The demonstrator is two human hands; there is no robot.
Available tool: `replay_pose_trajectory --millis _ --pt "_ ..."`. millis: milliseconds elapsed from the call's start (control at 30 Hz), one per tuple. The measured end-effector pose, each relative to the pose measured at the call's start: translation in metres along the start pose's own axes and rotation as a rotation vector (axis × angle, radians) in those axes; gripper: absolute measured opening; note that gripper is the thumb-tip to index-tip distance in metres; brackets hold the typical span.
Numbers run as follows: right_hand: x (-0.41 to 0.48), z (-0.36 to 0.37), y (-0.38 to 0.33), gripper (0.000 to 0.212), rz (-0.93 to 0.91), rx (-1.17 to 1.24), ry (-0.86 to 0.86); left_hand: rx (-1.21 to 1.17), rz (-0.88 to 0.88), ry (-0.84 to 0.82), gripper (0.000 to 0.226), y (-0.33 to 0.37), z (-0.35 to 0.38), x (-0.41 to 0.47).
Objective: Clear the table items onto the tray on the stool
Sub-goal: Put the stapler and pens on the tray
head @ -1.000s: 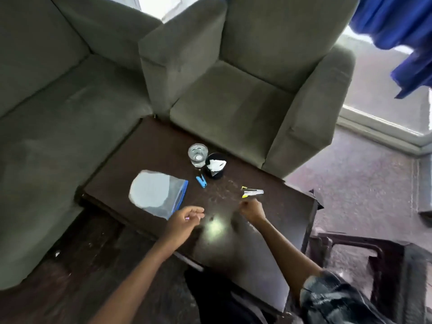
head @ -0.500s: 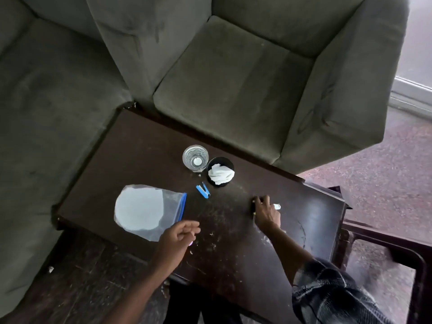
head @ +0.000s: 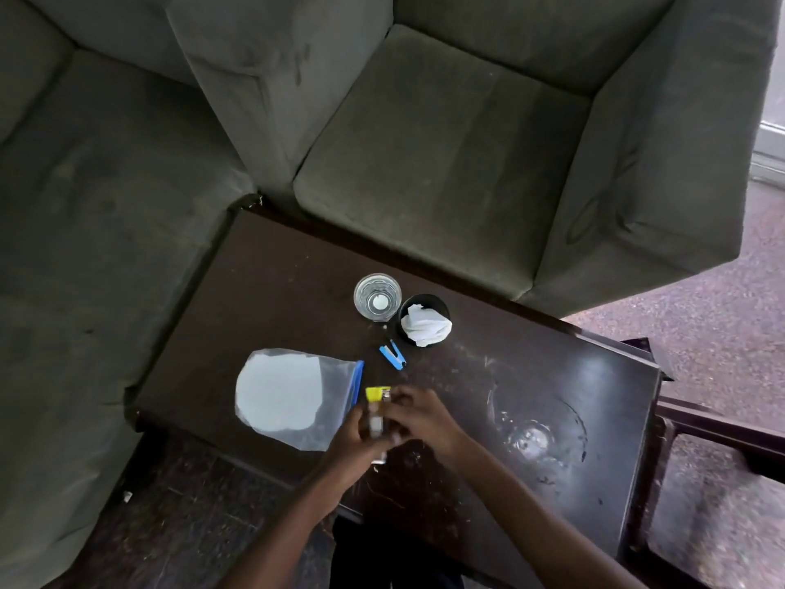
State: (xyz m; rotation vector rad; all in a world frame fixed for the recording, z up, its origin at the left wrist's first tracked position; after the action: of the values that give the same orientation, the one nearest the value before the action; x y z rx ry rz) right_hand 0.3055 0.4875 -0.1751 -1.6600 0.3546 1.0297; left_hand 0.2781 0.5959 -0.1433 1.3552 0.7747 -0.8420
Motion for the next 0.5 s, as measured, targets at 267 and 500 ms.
replay_pose_trajectory --millis 267,500 --pt "0.06 -0.006 -0.015 0.022 0.024 -0.469 0.188 -0.313 -0.1 0.293 0.013 -0.007 -0.053 0.008" --pt "0.11 0.01 0.028 0.067 0.038 -1.29 0.293 -0.417 -0.128 0.266 0.012 -0.025 -0.07 -0.003"
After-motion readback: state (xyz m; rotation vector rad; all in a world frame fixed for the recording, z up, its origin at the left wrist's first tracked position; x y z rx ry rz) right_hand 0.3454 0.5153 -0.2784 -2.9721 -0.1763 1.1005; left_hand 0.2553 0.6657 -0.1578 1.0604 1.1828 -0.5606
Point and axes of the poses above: each hand's wrist, its own x-axis towards the middle knuckle, its own z-axis out of the palm, y = z × x, the point moved 5 cm from there along x, towards the middle knuckle, and after that the axes turned 13 degrees about -x, right-handed, at the moved point
